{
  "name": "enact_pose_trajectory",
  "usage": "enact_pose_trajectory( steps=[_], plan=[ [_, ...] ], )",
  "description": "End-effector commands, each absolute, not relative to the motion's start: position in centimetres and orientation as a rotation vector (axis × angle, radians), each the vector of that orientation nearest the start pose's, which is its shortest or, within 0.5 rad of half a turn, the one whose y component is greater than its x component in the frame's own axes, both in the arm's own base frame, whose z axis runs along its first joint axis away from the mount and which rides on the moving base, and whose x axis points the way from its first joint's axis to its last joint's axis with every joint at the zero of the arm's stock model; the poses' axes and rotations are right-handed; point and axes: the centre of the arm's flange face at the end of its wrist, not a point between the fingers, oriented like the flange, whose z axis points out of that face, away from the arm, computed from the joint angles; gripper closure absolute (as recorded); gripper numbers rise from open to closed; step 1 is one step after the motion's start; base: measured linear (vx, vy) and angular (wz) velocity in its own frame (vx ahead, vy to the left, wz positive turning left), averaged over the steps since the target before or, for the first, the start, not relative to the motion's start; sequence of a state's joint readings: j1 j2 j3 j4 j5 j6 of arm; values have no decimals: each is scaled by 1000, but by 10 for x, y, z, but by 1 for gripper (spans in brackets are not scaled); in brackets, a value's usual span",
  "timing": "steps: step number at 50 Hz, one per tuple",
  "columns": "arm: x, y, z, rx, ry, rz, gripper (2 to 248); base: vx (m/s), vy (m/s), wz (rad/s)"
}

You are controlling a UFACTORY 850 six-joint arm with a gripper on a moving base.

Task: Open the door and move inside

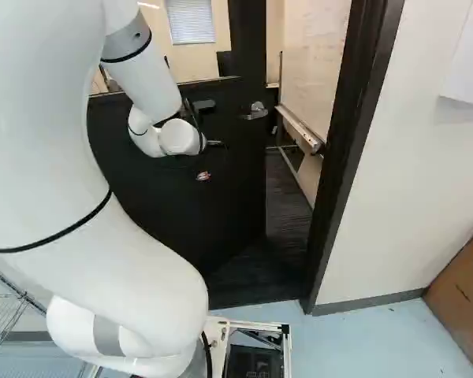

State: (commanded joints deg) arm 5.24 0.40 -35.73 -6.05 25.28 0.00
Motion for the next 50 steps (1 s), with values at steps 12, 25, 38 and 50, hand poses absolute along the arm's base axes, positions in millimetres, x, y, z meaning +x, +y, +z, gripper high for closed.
enact_pose_trajectory(
  steps=[12,25,38,50],
  plan=[
    [457,54,455,-2646,-276,-1577,3,0,0,0],
    [469,64,456,-2633,-261,-1577,3,0,0,0],
    [480,73,457,-2612,-234,-1589,3,0,0,0],
    [489,83,457,-2600,-220,-1588,3,0,0,0]
  ],
)
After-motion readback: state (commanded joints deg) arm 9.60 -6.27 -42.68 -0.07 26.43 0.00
